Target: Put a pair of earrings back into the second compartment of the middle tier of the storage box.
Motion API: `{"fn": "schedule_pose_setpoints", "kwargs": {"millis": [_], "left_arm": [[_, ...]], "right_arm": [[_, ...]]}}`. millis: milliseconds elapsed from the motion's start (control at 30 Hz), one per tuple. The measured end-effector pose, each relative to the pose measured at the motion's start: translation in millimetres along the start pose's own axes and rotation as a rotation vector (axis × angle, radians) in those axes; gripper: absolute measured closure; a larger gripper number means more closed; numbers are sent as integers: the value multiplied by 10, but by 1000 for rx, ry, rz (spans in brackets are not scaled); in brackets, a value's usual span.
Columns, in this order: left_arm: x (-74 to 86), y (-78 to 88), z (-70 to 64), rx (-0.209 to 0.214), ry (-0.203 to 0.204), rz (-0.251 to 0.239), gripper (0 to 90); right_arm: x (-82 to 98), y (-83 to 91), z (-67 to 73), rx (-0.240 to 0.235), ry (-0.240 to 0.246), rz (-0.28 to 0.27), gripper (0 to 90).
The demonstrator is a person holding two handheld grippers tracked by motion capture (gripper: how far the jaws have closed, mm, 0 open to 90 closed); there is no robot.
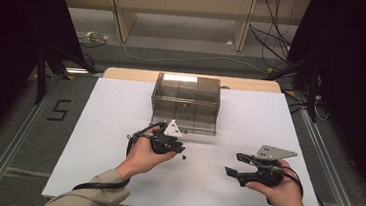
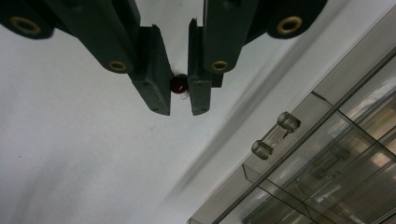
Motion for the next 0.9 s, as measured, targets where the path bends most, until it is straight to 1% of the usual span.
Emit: {"fn": "schedule_pose_setpoints", "kwargs": {"millis": [167, 300, 400, 900], "left_arm": [[-14, 2, 20, -5, 7, -5, 790], [-23, 5, 38, -9, 2, -4, 789], [-41, 6, 48, -13, 9, -13, 790], [-103, -6, 64, -15, -1, -16, 790]], "right_arm": [[0, 1, -1, 0, 0, 0, 310], [1, 0, -1, 0, -1, 0, 310], [0, 0, 0, 0, -1, -1, 310], [0, -2, -4, -1, -1, -3, 311]]}}
Point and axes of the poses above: each handheld gripper's, and its own axes: y roughly backward along the jaws, x roughly out of its underside, z roughly to its left, the point moved 8 cm from there along -y, roughly forward along the jaws, and after that the axes turned 10 degrees about -x, right-handed, at the moved point
